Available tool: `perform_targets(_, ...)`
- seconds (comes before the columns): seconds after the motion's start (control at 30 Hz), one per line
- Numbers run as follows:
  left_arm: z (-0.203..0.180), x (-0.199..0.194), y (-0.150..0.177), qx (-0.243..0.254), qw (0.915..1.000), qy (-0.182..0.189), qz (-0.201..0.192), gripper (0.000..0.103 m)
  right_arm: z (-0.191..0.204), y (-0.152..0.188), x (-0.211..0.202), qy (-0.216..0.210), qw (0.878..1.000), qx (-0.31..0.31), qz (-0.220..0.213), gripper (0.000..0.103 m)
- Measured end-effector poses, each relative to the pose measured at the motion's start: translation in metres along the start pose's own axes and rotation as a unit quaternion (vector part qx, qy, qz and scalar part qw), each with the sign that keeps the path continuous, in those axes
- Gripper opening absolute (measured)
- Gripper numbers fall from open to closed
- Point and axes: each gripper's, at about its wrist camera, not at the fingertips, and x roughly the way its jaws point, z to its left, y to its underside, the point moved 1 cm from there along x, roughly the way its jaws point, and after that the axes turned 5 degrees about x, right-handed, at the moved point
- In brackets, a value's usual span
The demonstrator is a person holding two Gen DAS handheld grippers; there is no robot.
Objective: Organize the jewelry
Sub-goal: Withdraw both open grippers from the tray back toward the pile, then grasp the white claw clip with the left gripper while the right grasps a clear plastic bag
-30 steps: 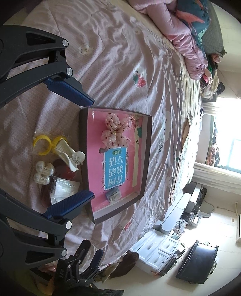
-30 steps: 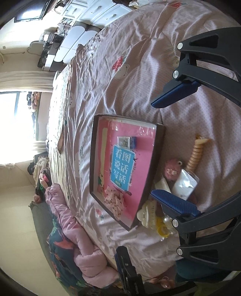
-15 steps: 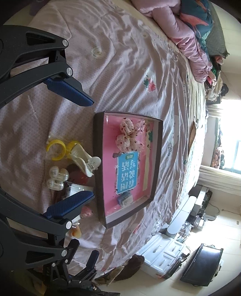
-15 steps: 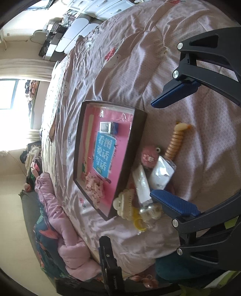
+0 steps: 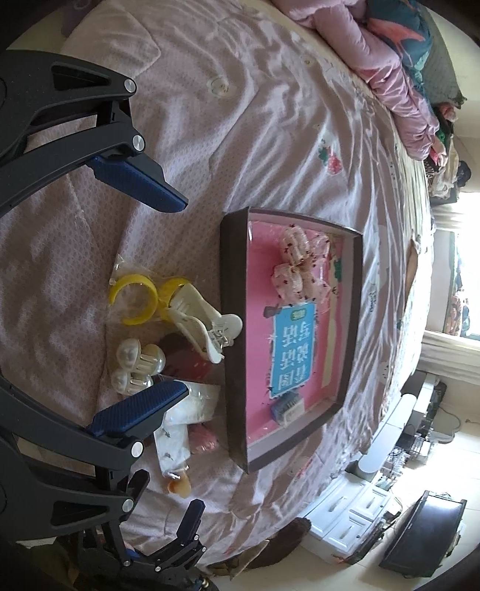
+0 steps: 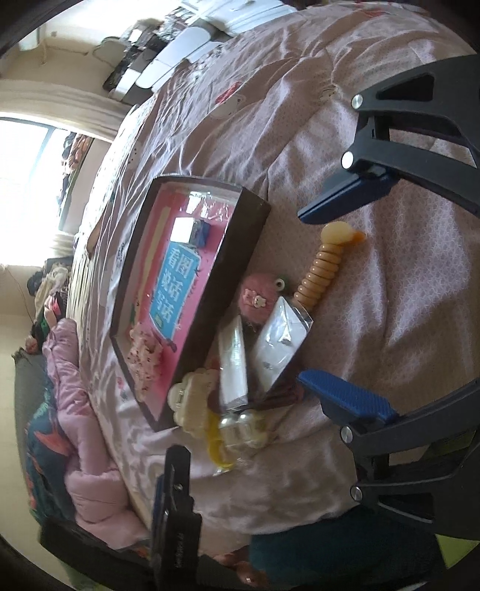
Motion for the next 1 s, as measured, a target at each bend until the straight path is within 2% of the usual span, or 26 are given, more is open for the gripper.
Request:
perform_targets(0.4,0.001,0.037,-0.005,0.01,0.9994,0.01,0.032,0.084,0.017,-0.001,0.029,0.018,0.996,-0.085,-0.009,0.058)
perform_targets(0.57,0.0,0.051,-0.011,0.016,0.9988,0.019,0.042,0.083,0.023,-0.004,0.036,0.005,0.994,-0.104,-0.007,0.041)
perform_targets(0.63,-0.001,0.055,-0.014,0.02,0.9987,0.021,0.043,0.082,0.025,-0.004,0.037,0.001,0.994,-0.11,-0.007,0.031)
perform_targets(0.77,-0.003,0.06,-0.018,0.024,0.9981,0.033,0.045,0.073,0.027,-0.004,0.036,-0.013,0.993,-0.114,-0.007,0.019)
perform_targets(0.8,-0.004,0.061,-0.019,0.024,0.9981,0.034,0.046,0.069,0.025,-0.005,0.035,-0.019,0.994,-0.109,-0.007,0.012)
perform_targets(0.83,-0.005,0.063,-0.02,0.025,0.9979,0.036,0.048,0.066,0.025,-0.006,0.034,-0.023,0.994,-0.105,-0.007,0.011)
perform_targets(0.9,-0.006,0.064,-0.021,0.025,0.9974,0.045,0.05,0.053,0.018,-0.008,0.031,-0.051,0.995,-0.085,-0.002,0.011)
perform_targets(0.97,-0.009,0.064,-0.022,0.033,0.9973,0.044,0.049,0.047,0.013,-0.008,0.029,-0.059,0.996,-0.073,0.0,0.01)
perform_targets(1.0,-0.011,0.063,-0.022,0.037,0.9971,0.045,0.048,0.041,0.011,-0.008,0.027,-0.061,0.996,-0.07,0.002,0.01)
